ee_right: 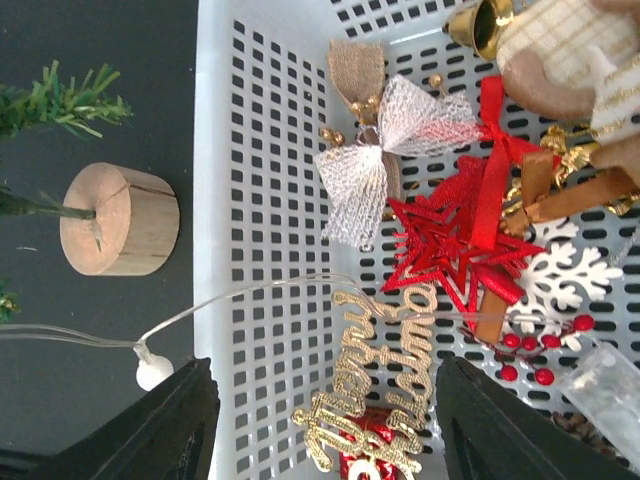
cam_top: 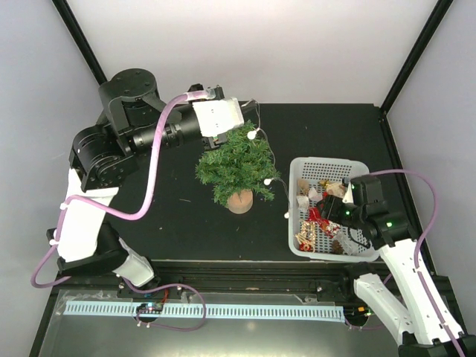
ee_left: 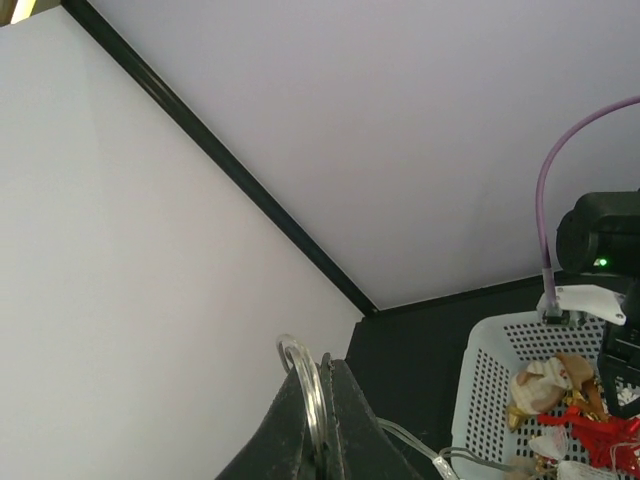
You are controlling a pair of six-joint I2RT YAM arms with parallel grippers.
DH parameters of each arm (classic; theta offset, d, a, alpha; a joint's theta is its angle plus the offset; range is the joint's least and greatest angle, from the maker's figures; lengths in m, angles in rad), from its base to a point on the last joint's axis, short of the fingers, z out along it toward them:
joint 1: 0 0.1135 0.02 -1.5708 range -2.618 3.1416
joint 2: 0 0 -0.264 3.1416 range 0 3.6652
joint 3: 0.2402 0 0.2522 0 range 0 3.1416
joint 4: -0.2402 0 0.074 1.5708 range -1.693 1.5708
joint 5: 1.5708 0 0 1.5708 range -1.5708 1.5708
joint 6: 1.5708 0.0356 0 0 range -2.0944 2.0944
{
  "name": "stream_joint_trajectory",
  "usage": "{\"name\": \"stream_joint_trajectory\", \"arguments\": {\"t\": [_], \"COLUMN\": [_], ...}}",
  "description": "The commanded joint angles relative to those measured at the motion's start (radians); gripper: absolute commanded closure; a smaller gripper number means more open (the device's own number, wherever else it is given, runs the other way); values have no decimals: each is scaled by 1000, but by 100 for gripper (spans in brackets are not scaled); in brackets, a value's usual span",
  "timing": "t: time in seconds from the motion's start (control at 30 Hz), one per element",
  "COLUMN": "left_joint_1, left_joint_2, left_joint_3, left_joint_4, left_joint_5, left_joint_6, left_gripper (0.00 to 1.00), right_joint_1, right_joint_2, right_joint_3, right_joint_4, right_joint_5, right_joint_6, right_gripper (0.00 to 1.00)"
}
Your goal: Decorate the small christmas tree
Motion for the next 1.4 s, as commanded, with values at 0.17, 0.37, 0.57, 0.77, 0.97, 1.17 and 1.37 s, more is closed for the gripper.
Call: {"name": "stream_joint_trajectory", "arguments": {"t": [0.17,0.37,0.57,0.77,0.97,1.17,1.37], "left_joint_1": [-7,-6,-6,-7,-6,-6,-6], "left_joint_2": [-30,-35,-42,-53,-55,-62,-70], "left_joint_3": [-1,-2,-5,-31,-35,-50,-67], "left_joint_4": [35,38,29,26,25,23,26], "left_joint_5": [-35,-36,-29,-22,-19,-9,-3], "left_joint_6": [24,9,4,-7,-6,-10,-13], "left_gripper": [99,98,98,98,99,99,98], "right_joint_1": [-3,-3,-3,4,21,45,81], "right_joint_2": [-41,-18,24,66,98,143,199], "right_joint_3": [-65,-100,-116,-117,-130,-101,-98], "right_joint_4": [-60,-40,-1,15,36,43,68], "right_joint_5": [-108,-84,-74,-73,-69,-21,22], "right_joint_6": [9,13,15,7,25,24,24], "right_gripper": [42,42,40,40,40,40,39]}}
